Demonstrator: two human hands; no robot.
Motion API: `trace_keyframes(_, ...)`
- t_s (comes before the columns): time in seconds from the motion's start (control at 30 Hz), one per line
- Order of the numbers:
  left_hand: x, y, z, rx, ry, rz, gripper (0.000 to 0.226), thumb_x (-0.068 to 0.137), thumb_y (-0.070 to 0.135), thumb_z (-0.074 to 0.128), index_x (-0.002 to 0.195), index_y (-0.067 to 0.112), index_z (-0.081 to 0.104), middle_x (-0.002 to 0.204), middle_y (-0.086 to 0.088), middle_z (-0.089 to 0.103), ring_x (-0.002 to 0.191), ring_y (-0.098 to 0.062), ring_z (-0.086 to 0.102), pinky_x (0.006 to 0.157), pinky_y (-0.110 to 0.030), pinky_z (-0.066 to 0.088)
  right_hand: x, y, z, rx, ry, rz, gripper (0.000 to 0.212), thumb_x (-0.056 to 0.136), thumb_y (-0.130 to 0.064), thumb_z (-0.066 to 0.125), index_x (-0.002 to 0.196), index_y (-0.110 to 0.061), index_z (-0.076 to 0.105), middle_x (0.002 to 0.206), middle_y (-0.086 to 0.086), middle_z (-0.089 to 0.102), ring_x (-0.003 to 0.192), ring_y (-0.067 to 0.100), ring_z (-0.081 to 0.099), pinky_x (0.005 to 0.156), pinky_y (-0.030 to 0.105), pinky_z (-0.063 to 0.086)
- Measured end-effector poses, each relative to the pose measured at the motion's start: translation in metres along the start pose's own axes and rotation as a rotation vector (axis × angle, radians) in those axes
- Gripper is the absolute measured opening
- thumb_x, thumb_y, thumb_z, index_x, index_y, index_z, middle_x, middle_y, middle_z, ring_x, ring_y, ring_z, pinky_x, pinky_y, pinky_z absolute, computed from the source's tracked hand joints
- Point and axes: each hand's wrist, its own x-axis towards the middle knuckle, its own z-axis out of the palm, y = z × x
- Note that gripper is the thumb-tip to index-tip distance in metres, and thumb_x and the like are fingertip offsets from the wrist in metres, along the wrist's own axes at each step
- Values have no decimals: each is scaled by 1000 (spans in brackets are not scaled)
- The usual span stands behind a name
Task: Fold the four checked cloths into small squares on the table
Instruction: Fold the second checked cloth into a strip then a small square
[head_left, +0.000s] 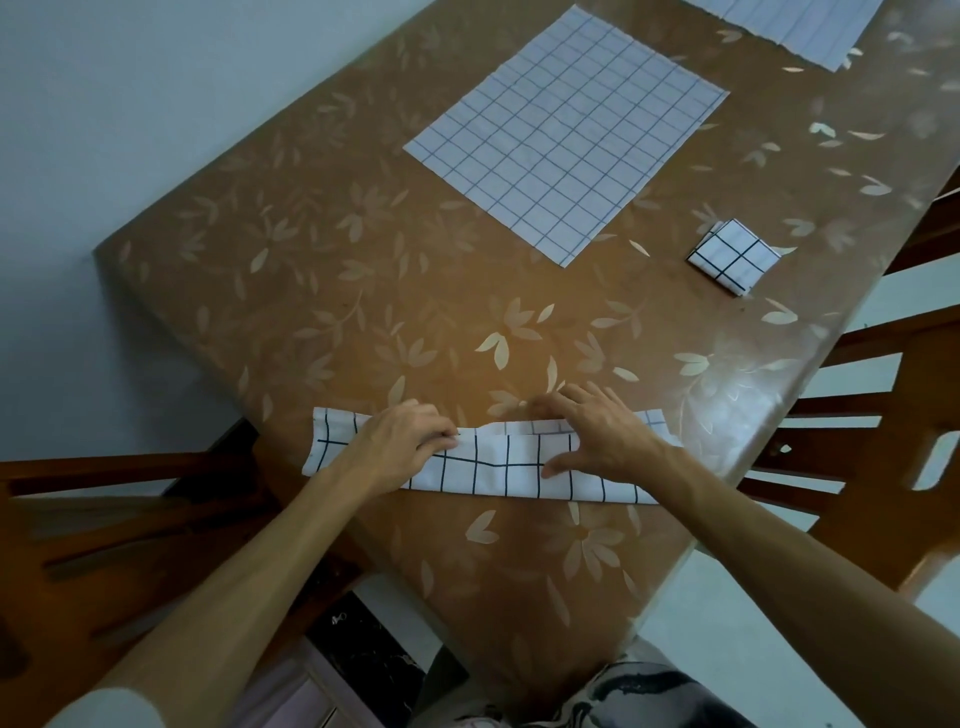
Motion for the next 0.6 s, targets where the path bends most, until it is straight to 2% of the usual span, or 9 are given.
trace_keyframes(0.1, -6, 4, -1, 2, 22, 42, 15, 96, 30, 63, 99, 20, 73, 90, 11, 66, 81, -10, 55, 70, -34, 52, 4, -9, -3, 16, -54, -50, 84, 68, -66, 73, 140, -34, 44, 123, -11, 51, 110, 12, 40, 101, 33, 31)
trace_keyframes(0.23, -10, 9, -2, -11, 19, 54, 15, 96, 29, 62, 100, 18, 73, 89, 9, 67, 79, -9, 56, 70, -33, 52, 9, -19, -4, 43, -26, -107, 47, 80, -44, 75, 123, -28, 62, 105, -10, 62, 101, 14, 52, 94, 35, 37)
trace_keyframes(0.3, -12, 8, -2, -14, 18, 33, 17, 97, 30, 60, 100, 18, 72, 89, 8, 67, 79, -7, 56, 70, -33, 53, 9, -19, -4, 76, -3, -105, 37, 84, -38, 73, 118, -26, 65, 99, -10, 63, 95, 13, 54, 89, 34, 41)
trace_keyframes(0.4, -13, 3, -4, -18, 3, -20, 18, 98, 32, 59, 98, 18, 70, 89, 8, 66, 78, -7, 58, 70, -33, 53, 6, -13, -3, 111, 0, -84, 30, 88, -40, 68, 114, -25, 68, 95, -8, 70, 87, 14, 62, 78, 32, 47)
trace_keyframes(0.47, -13, -2, -6, -6, -6, -62, 18, 98, 33, 58, 97, 19, 69, 89, 8, 66, 79, -9, 59, 71, -35, 53, 1, -8, -5, 116, 9, -60, 28, 92, -44, 62, 111, -24, 68, 89, -6, 71, 78, 17, 64, 71, 35, 52)
trace_keyframes(0.6, -15, -10, -7, 5, -30, -151, 18, 98, 34, 58, 95, 19, 67, 86, 8, 64, 78, -12, 59, 71, -36, 52, -18, 3, -10, 120, -11, 6, 29, 94, -46, 58, 110, -24, 66, 90, -5, 68, 77, 18, 61, 67, 33, 50)
